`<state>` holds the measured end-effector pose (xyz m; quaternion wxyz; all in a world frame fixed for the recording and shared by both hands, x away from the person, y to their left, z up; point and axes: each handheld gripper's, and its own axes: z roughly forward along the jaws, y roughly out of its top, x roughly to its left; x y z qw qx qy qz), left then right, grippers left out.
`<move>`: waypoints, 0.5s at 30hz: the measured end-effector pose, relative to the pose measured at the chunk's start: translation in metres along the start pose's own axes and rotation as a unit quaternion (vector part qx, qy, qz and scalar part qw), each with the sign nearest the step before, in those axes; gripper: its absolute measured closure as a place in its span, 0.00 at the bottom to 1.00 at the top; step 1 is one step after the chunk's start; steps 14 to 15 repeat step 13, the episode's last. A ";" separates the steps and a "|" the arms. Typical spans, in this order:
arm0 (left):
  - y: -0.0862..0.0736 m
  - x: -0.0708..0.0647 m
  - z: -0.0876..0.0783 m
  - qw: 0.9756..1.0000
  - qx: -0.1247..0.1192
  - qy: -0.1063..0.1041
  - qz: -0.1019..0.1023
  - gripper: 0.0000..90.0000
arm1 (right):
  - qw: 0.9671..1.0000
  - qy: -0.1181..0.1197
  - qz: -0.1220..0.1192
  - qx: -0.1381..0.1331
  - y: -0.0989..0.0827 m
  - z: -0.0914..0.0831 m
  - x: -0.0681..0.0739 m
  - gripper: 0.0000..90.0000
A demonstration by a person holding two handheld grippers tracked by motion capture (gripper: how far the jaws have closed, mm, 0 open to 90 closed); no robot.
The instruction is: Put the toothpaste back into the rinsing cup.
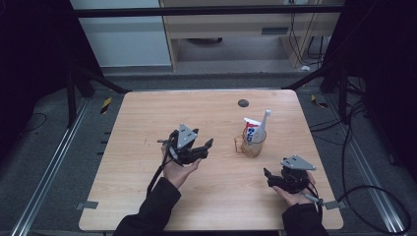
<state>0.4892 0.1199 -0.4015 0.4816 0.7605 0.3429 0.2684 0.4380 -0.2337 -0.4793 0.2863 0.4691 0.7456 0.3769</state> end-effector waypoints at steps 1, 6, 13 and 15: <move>-0.003 0.004 -0.005 1.000 0.003 0.002 -0.001 0.40 | 1.000 -0.002 -0.002 0.000 0.000 0.000 0.000 0.20; -0.023 0.020 -0.027 0.999 0.032 0.019 0.007 0.36 | 1.000 -0.005 0.004 0.003 -0.001 0.000 -0.003 0.19; -0.054 0.037 -0.049 0.998 0.054 0.033 -0.004 0.34 | 1.000 -0.010 0.010 0.004 -0.002 -0.001 -0.007 0.18; -0.054 0.037 -0.049 0.998 0.054 0.033 -0.004 0.34 | 1.000 -0.010 0.010 0.004 -0.002 -0.001 -0.007 0.18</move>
